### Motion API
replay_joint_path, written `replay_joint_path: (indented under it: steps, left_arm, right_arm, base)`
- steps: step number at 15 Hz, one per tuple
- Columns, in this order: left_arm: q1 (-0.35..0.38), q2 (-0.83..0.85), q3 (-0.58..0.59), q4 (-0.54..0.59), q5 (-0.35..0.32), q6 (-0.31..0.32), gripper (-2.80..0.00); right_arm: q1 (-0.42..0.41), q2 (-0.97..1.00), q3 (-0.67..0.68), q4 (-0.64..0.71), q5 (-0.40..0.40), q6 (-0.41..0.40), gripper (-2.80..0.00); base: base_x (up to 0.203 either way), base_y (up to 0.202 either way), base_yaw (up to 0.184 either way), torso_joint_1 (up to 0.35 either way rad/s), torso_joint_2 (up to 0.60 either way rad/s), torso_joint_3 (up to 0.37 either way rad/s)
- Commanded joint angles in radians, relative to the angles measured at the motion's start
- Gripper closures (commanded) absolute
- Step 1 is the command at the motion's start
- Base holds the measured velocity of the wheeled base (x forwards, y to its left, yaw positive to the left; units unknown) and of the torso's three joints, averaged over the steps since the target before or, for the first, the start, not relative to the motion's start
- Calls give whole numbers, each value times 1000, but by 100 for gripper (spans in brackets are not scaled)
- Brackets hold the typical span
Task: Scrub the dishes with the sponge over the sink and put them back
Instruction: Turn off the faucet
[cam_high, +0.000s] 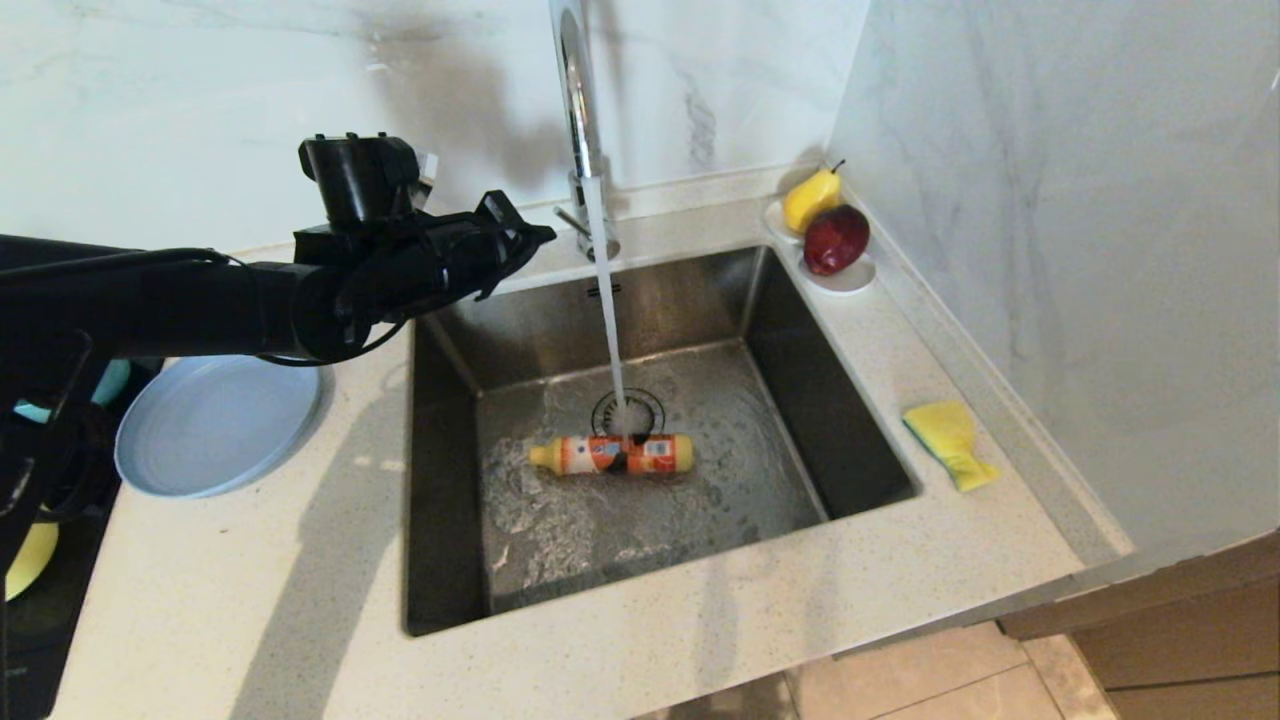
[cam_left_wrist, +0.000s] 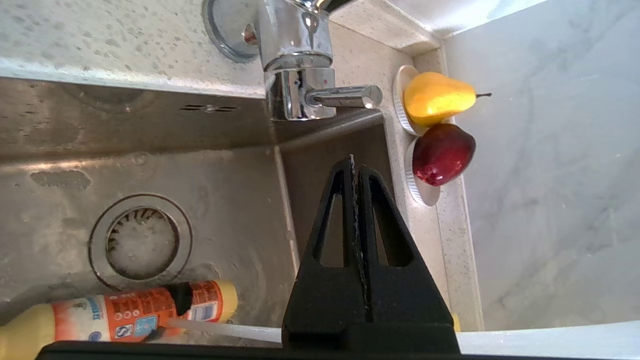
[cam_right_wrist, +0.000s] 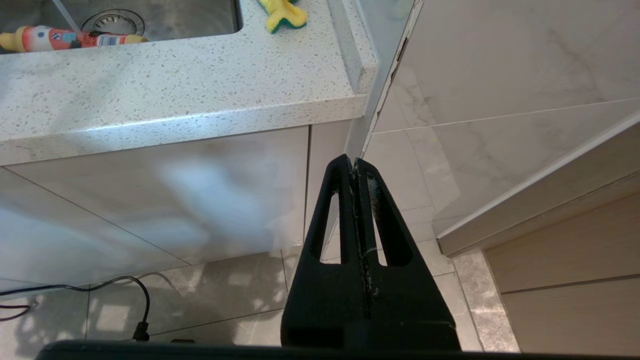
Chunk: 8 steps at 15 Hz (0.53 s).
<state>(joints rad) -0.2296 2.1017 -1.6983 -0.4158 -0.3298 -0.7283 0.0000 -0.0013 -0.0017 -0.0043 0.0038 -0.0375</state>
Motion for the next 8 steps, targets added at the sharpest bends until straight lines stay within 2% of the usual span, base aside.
replay_joint_path:
  steps: [1, 8]
  left_arm:
    - [-9, 14, -12, -6, -3, -5, 0]
    - [-17, 84, -100, -12, 5, -39, 0]
  right_arm:
    - [0, 1, 0, 0, 1, -1, 0]
    - [0, 1, 0, 0, 1, -1, 0]
  base:
    - [0, 0, 0, 0, 0, 0]
    - [0, 0, 0, 0, 0, 0]
